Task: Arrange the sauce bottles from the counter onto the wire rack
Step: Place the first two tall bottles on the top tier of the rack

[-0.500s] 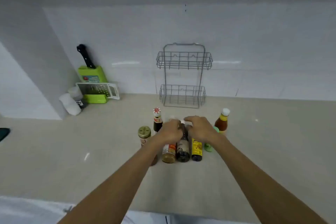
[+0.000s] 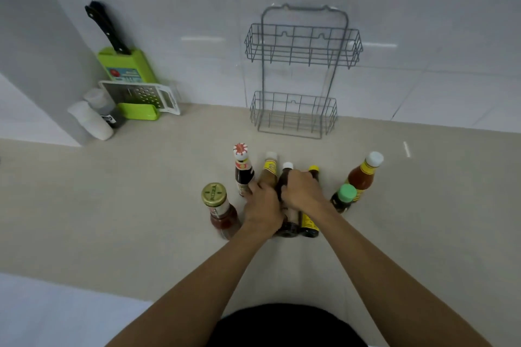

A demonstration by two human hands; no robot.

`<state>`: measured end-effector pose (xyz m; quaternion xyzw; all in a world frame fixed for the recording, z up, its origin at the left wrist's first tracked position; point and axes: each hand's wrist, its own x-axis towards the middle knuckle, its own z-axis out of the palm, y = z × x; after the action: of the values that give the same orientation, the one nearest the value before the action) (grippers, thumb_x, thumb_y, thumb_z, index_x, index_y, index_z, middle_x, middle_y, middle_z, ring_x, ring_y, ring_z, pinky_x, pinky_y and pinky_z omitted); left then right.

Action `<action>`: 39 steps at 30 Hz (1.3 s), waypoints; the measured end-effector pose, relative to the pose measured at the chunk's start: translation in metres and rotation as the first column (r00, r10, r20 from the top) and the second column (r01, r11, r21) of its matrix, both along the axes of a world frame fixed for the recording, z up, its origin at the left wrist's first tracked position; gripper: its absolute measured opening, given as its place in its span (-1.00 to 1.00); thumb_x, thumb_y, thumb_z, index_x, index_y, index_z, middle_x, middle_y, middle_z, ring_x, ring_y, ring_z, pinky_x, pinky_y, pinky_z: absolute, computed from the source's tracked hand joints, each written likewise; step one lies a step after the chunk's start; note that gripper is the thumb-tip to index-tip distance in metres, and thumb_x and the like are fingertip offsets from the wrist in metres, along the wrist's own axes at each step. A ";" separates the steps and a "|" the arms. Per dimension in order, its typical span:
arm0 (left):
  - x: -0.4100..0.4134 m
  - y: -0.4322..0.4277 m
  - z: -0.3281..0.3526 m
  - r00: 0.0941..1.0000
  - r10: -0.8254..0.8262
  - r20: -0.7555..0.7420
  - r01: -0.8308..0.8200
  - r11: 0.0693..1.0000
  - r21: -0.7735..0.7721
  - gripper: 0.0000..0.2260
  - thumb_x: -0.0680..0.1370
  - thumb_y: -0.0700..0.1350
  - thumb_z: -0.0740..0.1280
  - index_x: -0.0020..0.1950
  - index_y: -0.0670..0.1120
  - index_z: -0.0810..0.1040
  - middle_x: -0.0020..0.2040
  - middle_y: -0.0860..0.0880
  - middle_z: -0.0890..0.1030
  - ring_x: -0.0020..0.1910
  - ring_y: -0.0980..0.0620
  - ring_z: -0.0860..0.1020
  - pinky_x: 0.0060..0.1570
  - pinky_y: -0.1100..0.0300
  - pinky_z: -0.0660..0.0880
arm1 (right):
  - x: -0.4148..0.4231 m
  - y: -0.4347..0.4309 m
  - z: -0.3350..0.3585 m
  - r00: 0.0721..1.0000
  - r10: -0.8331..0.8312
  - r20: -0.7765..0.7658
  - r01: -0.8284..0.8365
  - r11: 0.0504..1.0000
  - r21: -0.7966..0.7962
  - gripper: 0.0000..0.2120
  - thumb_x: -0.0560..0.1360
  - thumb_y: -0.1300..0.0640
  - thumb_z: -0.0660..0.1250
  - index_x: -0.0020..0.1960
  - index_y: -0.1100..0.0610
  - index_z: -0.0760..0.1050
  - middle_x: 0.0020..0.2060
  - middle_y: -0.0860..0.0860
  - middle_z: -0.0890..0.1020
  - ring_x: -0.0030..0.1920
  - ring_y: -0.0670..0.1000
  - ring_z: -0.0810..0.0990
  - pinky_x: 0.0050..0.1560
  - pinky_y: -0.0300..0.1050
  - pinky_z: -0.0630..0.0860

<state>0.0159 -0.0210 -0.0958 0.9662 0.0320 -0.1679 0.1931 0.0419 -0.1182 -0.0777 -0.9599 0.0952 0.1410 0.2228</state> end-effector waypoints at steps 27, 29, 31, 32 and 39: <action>0.002 0.004 0.034 0.995 0.094 -0.039 -0.101 0.859 -0.502 -0.71 0.45 -0.05 0.44 0.10 -0.15 0.57 0.02 -0.10 0.65 -0.03 -0.03 0.63 -0.02 0.06 0.62 | -0.004 -0.030 0.048 0.973 -0.210 0.100 0.153 0.902 0.403 -0.56 0.46 -0.21 0.35 0.11 0.12 0.65 -0.02 0.07 0.71 0.01 0.08 0.66 0.12 0.07 0.58; 0.009 0.001 0.052 0.997 0.067 0.047 -0.033 0.855 -0.517 -0.61 0.41 0.01 0.46 0.17 -0.12 0.54 0.07 -0.10 0.63 0.04 -0.05 0.62 0.06 -0.01 0.60 | 0.001 -0.035 0.067 0.965 -0.224 0.139 0.149 0.898 0.414 -0.54 0.43 -0.21 0.40 0.13 0.12 0.63 0.00 0.05 0.71 0.00 0.05 0.67 0.09 0.01 0.58; 0.019 -0.002 0.071 0.992 0.048 0.120 0.023 0.848 -0.529 -0.60 0.40 0.02 0.46 0.18 -0.10 0.55 0.09 -0.10 0.63 0.07 -0.06 0.60 0.09 -0.05 0.59 | 0.009 -0.042 0.091 0.963 -0.202 0.176 0.116 0.907 0.404 -0.59 0.43 -0.18 0.42 0.09 0.12 0.64 -0.05 0.04 0.71 -0.04 0.03 0.66 -0.01 -0.09 0.55; 0.024 -0.003 0.082 0.987 0.042 0.157 0.049 0.843 -0.535 -0.61 0.41 0.00 0.47 0.18 -0.10 0.55 0.09 -0.10 0.63 0.08 -0.07 0.60 0.10 -0.05 0.58 | 0.014 -0.044 0.105 0.963 -0.181 0.200 0.090 0.914 0.396 -0.61 0.43 -0.17 0.43 0.06 0.12 0.64 -0.08 0.04 0.70 -0.06 0.02 0.66 -0.04 -0.09 0.54; 0.089 -0.003 0.165 0.935 -0.003 0.353 0.212 0.804 -0.555 -0.59 0.42 -0.07 0.52 0.23 -0.10 0.54 0.10 0.01 0.65 0.00 0.08 0.59 0.02 0.21 0.52 | 0.060 -0.042 0.194 0.863 -0.118 0.492 -0.038 0.955 0.295 -0.57 0.40 -0.14 0.46 0.10 0.14 0.52 -0.02 0.05 0.66 -0.02 0.07 0.63 0.05 0.07 0.58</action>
<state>0.1052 -0.0240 0.0695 0.8739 -0.1103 -0.0136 0.4731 0.1016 -0.1603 0.1162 -0.9170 0.0317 -0.1070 0.3831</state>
